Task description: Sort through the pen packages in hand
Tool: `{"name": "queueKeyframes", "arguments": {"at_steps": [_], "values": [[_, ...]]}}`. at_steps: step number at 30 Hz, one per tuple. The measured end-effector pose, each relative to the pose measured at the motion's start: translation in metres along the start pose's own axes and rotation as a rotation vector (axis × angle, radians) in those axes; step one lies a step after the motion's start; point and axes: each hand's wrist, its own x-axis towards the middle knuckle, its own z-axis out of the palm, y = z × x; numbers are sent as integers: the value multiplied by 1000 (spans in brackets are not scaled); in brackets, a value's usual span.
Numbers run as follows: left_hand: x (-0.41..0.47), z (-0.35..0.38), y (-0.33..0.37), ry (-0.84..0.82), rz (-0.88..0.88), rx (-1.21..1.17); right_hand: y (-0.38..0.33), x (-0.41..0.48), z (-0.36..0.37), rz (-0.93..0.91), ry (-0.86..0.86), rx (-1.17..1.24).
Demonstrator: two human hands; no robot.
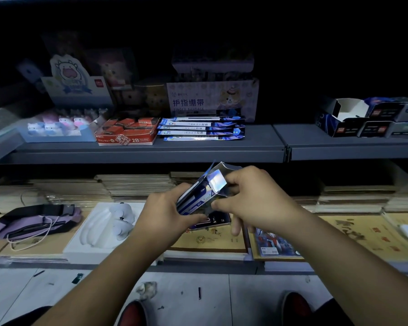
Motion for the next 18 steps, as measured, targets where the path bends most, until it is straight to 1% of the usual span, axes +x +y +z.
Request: {"name": "queueKeyframes", "arguments": {"at_steps": [3, 7, 10, 14, 16, 18], "values": [[-1, -1, 2, 28, 25, 4, 1, 2, 0, 7, -59, 118], [-3, 0, 3, 31, 53, -2, 0, 2, 2, -29, -149, 82], [-3, -1, 1, 34, 63, -1, 1, 4, 2, -51, -176, 88], [-2, 2, -2, -3, 15, -21, 6, 7, 0, -35, -223, 108], [1, 3, -2, -21, -35, -34, 7, 6, 1, 6, -210, 186], [3, 3, -1, -47, -79, -71, 4, 3, 1, -10, -106, 156]]}}
